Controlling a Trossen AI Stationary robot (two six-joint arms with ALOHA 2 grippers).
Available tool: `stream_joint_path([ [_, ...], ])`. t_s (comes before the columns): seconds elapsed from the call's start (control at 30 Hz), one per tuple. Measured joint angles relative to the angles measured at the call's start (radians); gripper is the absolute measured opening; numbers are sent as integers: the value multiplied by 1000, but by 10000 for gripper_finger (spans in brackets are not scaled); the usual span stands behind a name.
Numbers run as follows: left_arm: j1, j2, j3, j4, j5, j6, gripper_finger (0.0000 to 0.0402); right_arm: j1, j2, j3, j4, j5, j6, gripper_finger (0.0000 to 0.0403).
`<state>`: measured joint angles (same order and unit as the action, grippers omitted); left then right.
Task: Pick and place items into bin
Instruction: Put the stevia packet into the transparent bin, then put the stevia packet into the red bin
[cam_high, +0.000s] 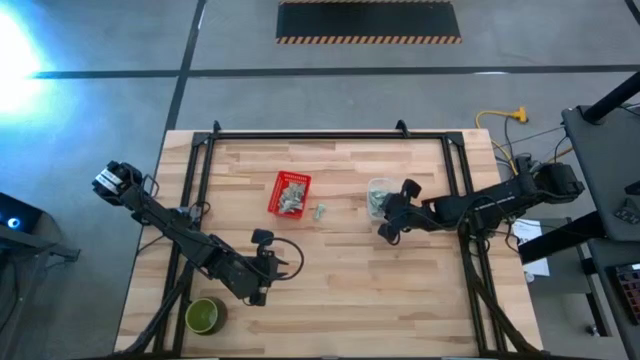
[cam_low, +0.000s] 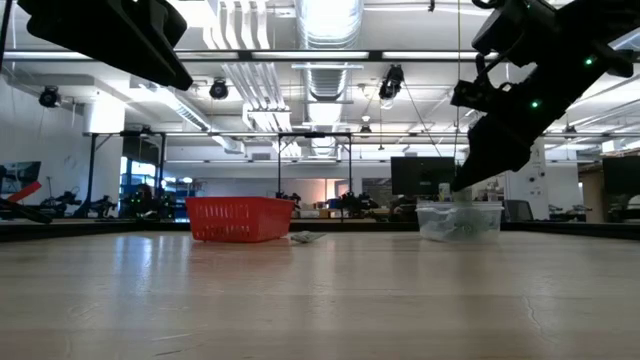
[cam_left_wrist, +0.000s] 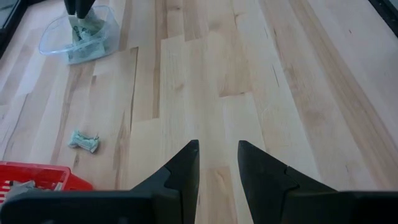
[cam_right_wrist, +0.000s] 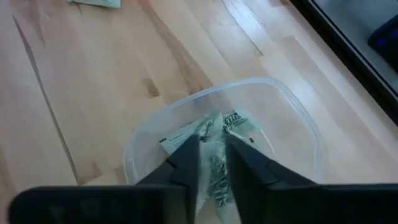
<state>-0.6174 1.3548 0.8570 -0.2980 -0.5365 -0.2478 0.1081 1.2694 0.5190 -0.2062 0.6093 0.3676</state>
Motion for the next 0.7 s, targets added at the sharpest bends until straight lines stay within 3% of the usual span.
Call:
stream_joint_path([
  [0.23,0,0,0,-2,-9,31,93,0,-3,2,0,57,-25,152],
  [0.43,20,9,0,9,-291,49,93,1,-27,64,4,60,-81,190],
  [0.57,103,30,5,17,-242,105,93,2,-48,110,4,57,-113,196],
  [0.7,255,63,30,23,-74,168,93,6,-59,148,8,49,-158,196],
])
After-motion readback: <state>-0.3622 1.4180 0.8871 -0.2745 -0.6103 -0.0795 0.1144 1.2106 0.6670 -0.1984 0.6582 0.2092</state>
